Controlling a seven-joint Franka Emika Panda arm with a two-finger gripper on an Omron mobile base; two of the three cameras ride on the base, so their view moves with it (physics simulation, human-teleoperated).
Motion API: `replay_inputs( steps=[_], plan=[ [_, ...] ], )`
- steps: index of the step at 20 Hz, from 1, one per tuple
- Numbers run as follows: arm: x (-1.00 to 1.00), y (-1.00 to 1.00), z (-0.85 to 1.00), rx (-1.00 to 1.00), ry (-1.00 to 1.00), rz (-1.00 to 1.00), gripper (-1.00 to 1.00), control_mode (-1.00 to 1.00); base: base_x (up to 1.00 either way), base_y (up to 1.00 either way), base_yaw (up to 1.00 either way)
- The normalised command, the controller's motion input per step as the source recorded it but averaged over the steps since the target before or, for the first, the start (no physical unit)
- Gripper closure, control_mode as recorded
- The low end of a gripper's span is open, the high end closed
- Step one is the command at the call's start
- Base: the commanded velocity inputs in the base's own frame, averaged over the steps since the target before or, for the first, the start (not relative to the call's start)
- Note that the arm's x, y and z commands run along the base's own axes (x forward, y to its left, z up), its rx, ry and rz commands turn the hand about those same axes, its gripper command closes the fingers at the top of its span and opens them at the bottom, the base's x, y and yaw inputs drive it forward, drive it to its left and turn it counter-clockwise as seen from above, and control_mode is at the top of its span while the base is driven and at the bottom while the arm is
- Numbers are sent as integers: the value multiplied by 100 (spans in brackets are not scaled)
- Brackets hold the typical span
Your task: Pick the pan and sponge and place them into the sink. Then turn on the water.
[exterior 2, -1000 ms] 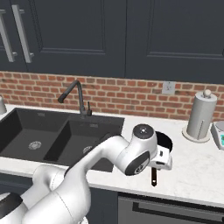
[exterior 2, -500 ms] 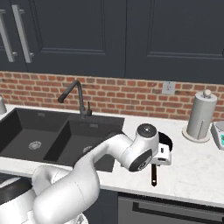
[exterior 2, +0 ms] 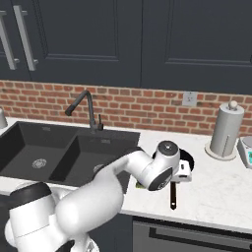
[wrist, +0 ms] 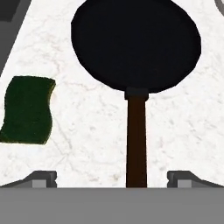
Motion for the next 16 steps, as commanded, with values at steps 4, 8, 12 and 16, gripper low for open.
replay_inputs(
  steps=[4,8,12,16],
  plan=[
    [24,-18,-16,0,0,8,-100,-100,0,0,0],
    [21,-23,-18,0,0,6,-100,-100,0,0,0],
    [24,-19,-19,0,0,6,-100,-100,0,0,0],
    [29,-6,-20,0,0,6,-100,-100,0,0,0]
  ],
)
